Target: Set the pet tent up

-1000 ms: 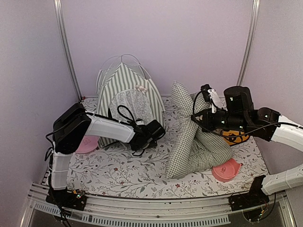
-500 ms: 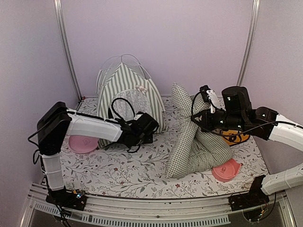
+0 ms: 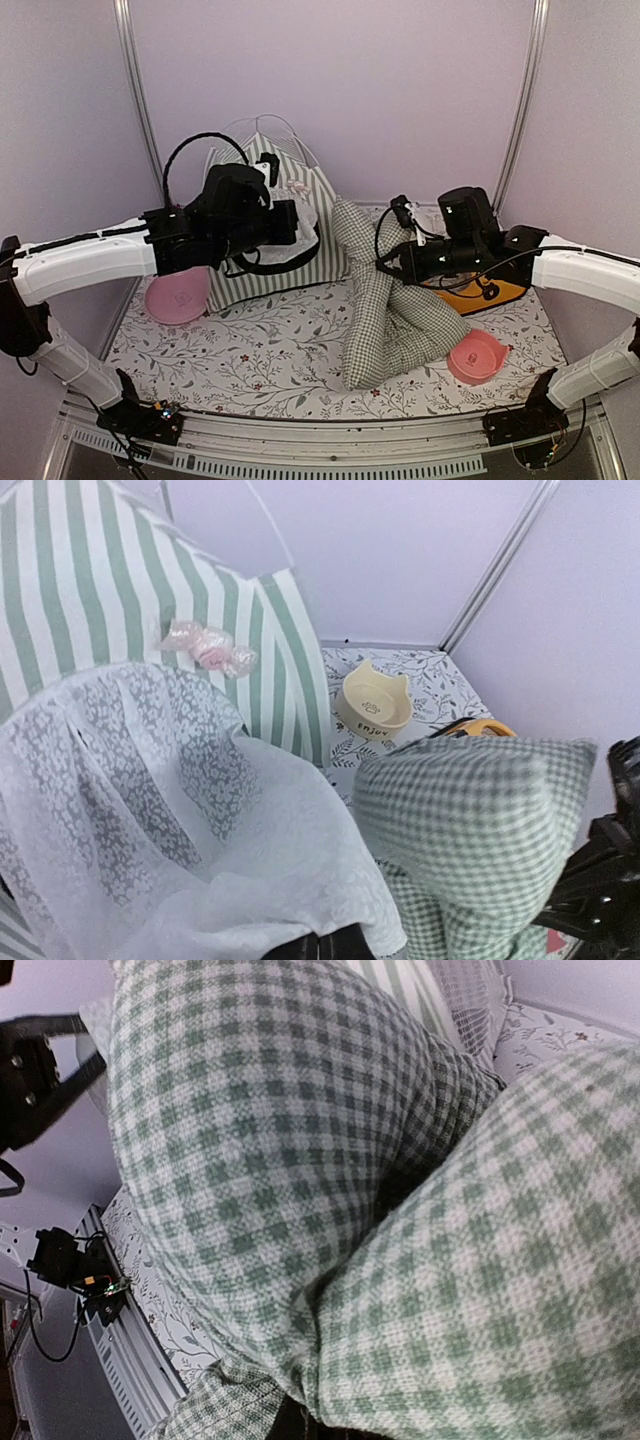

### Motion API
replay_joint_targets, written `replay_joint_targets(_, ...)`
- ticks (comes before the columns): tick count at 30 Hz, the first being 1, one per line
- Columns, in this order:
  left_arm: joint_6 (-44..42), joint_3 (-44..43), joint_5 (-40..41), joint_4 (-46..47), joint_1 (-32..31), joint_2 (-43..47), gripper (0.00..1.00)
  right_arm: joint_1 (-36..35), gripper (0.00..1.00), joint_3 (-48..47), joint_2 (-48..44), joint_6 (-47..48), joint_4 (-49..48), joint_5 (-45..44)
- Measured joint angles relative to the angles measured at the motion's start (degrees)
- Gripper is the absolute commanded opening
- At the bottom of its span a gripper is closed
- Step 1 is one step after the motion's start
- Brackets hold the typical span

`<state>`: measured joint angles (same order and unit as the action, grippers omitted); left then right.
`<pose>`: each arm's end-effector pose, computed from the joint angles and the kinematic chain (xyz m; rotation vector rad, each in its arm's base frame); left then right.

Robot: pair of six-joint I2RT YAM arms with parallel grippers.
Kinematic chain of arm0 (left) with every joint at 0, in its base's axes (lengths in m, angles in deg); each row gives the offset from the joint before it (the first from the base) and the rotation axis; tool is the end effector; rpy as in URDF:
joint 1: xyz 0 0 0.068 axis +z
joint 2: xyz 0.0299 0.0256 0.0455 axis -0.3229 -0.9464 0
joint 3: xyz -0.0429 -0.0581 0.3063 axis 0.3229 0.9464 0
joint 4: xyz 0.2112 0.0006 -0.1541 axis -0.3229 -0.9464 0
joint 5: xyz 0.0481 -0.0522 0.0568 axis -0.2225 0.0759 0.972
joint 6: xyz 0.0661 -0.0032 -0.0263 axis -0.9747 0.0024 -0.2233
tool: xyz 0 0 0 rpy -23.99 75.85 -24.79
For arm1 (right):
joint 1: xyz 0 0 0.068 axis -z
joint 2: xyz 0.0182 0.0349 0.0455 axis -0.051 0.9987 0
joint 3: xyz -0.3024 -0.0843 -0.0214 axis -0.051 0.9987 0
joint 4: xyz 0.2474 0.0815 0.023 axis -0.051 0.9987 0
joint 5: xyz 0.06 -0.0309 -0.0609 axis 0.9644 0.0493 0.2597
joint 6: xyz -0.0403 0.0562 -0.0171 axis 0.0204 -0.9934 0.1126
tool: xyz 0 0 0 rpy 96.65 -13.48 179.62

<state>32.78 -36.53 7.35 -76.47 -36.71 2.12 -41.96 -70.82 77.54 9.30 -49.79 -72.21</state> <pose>0.2215 -0.2782 0.3712 0.0792 1.9948 -0.5848 0.2023 0.2174 0.3320 -0.6111 2.1564 0.8459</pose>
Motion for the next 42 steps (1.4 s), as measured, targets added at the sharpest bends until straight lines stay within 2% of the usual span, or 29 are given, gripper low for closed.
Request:
replay_joint_targets(6, -4.8, -4.4, -7.7, -1.4, 4.9, 2.1, 0.00, -3.1, 0.00, 0.4, 7.3, -0.3, -7.9, 7.8)
replay_joint_targets(13, -5.7, -6.9, -18.8, -0.6, 8.3, 3.2, 0.00, -7.1, 0.00, -6.3, 19.4, 0.0, -13.7, 12.1)
replay_joint_targets(27, -5.2, -7.5, -32.9, 5.1, 8.6, 4.7, 0.00, -7.3, 0.00, -20.0, 30.0, 1.1, -18.3, 8.9)
replay_joint_targets(37, -4.2, -7.5, -35.7, 6.0, 8.7, 6.4, 0.00, -5.7, 0.00, -27.6, 42.7, -2.1, -21.2, 3.9)
replay_joint_targets(42, -4.9, -7.5, -31.5, 4.0, 9.5, 9.2, 0.00, -4.8, 0.00, -30.5, 47.8, -6.6, -21.4, 1.2)
